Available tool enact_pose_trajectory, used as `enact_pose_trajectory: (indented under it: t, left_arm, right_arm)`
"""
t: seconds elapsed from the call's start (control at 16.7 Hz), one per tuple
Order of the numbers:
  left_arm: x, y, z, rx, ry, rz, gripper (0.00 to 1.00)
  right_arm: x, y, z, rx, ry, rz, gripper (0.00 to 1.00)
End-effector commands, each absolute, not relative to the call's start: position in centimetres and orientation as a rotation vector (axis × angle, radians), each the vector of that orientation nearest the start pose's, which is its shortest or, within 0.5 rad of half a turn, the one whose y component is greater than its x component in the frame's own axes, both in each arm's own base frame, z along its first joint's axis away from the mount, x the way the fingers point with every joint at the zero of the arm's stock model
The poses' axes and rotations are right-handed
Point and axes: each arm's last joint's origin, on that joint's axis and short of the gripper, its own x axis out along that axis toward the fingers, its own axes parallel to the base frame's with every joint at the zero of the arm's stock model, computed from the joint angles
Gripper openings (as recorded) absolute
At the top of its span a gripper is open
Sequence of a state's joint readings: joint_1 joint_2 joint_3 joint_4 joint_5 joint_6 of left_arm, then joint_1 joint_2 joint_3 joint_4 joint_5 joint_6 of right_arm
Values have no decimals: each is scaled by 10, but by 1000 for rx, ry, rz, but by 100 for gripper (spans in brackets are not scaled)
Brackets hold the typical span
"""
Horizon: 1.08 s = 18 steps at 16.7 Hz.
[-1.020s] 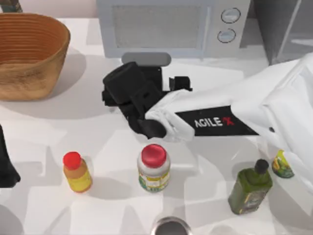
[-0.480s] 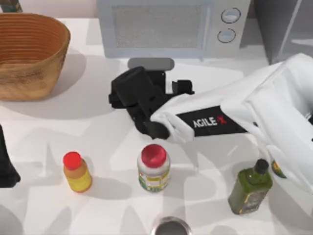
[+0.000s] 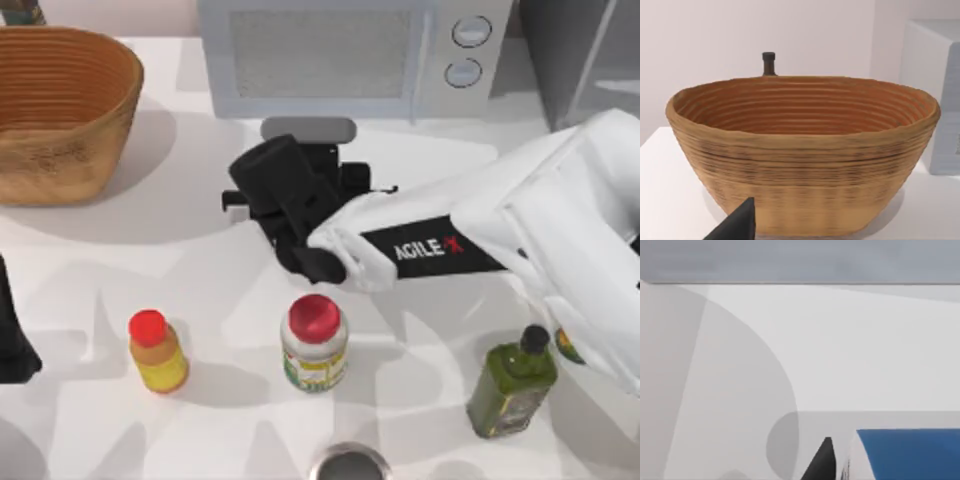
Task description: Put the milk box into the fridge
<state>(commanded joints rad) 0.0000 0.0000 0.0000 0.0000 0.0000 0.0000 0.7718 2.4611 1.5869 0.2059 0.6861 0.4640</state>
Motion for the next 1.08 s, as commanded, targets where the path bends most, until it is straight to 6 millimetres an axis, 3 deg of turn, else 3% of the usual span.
enact_pose_trajectory:
  t: [0.24,0.3,0.84,1.08]
  left_arm:
    - [106,-1,160,0,0,0,100]
    - [106,-1,160,0,0,0,100]
    - [106,-1,160,0,0,0,100]
    - [106,-1,160,0,0,0,100]
  right_arm:
    - [373,343,59,2,500,-10,2]
    - [373,343,59,2,500,-10,0]
    - [372,345,61,5,498,-6,0]
    - [375,351,102,15,487,7,0]
